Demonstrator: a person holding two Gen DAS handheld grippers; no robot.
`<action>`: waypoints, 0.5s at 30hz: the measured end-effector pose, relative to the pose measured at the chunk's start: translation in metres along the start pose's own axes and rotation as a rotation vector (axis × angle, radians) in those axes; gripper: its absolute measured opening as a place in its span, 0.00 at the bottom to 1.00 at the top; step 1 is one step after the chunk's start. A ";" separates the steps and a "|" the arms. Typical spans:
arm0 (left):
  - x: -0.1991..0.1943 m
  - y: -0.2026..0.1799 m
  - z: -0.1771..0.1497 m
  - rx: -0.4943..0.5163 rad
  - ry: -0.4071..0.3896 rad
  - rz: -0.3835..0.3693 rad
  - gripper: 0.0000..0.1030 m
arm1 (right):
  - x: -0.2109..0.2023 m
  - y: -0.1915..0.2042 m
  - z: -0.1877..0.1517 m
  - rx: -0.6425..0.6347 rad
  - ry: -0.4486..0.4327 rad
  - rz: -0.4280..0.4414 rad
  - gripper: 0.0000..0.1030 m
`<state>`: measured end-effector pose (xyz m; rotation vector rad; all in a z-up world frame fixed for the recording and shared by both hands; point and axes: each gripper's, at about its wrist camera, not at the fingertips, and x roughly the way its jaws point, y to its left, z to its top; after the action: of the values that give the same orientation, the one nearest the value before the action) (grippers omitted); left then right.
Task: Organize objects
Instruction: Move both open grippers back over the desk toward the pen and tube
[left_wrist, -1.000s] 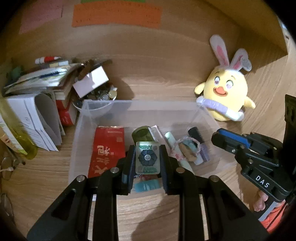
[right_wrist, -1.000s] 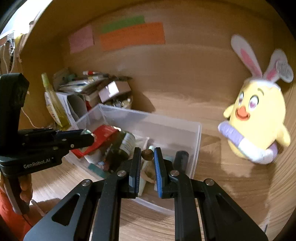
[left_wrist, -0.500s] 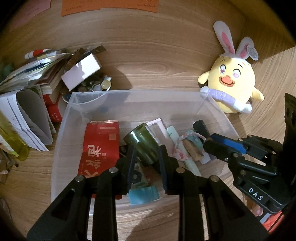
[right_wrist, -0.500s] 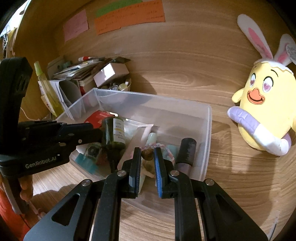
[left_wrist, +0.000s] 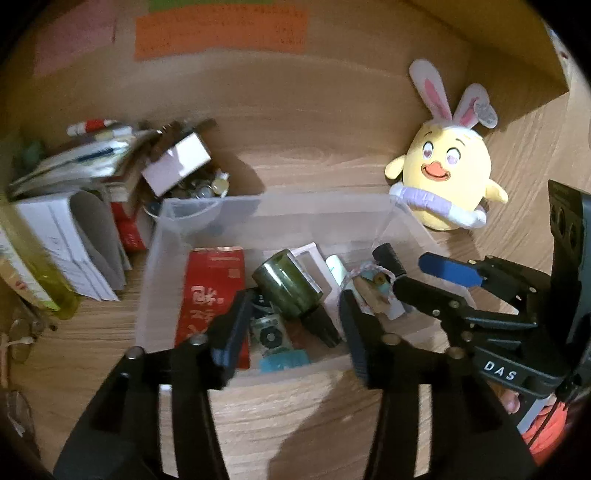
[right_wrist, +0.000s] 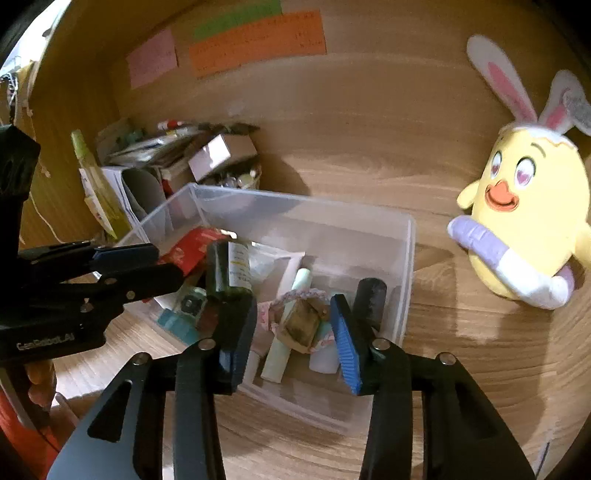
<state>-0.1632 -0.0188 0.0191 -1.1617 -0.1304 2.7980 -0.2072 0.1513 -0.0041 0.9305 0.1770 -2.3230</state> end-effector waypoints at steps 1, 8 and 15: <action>-0.006 0.001 -0.001 0.001 -0.011 0.005 0.58 | -0.004 0.001 0.000 -0.002 -0.009 -0.002 0.40; -0.044 0.008 -0.014 0.010 -0.053 0.036 0.71 | -0.035 0.022 -0.007 -0.043 -0.056 0.022 0.42; -0.069 0.025 -0.051 0.003 -0.029 0.085 0.73 | -0.056 0.056 -0.037 -0.107 -0.042 0.103 0.42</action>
<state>-0.0803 -0.0510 0.0278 -1.1527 -0.0814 2.8881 -0.1217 0.1475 0.0115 0.8180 0.2288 -2.2136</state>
